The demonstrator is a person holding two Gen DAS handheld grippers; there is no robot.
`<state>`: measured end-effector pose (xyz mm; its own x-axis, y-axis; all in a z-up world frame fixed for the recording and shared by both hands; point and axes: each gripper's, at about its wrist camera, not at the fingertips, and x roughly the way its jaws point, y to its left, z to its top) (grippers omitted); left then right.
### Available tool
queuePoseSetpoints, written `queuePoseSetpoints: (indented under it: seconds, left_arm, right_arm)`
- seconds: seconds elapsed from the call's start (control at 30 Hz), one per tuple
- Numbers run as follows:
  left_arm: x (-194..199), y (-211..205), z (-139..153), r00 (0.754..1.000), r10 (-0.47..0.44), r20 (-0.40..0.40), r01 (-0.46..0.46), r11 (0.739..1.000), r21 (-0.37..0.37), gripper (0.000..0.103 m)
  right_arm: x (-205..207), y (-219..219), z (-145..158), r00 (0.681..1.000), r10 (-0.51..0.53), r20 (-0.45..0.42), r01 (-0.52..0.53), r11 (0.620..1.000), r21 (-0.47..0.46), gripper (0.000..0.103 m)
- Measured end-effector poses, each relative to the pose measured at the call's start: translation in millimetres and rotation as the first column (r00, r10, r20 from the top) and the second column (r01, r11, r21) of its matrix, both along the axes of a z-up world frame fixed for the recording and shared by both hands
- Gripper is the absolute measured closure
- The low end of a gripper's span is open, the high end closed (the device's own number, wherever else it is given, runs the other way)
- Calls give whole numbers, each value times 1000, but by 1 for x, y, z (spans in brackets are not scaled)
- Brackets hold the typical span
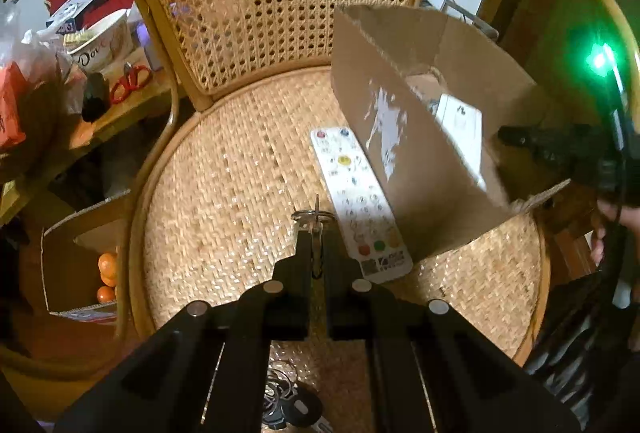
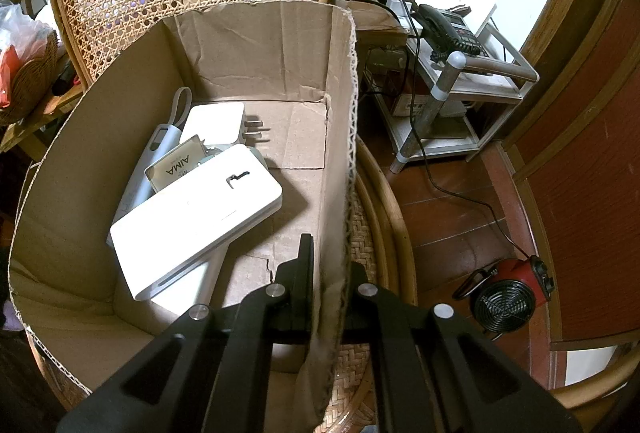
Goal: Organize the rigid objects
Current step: 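Grasp the silver key with the left gripper and lift it, then carry the silver key into the box and open the left gripper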
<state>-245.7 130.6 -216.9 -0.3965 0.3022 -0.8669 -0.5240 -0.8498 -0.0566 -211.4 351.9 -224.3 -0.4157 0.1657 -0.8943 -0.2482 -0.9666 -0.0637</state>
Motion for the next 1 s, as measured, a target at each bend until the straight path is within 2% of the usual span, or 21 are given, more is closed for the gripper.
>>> queuePoseSetpoints:
  seconds: [0.3,0.47,0.7,1.0]
  left_arm:
    - [-15,10,59,993,3,-119,1,999,34,99]
    - [-19,30,82,985,-34,-169,44,998,54,99]
    - [-10,62,104,971,-102,-214,121,990,76,99]
    - [7,84,124,955,-154,-254,184,978,99,99]
  right_arm:
    - [0,0,0,1000,0,0,0,1000,-1,95]
    - [0,0,0,1000,0,0,0,1000,-1,95]
    - [0,0,0,1000,0,0,0,1000,0,95]
    - [0,1,0,1000,1,0,-1,1000,-1,95]
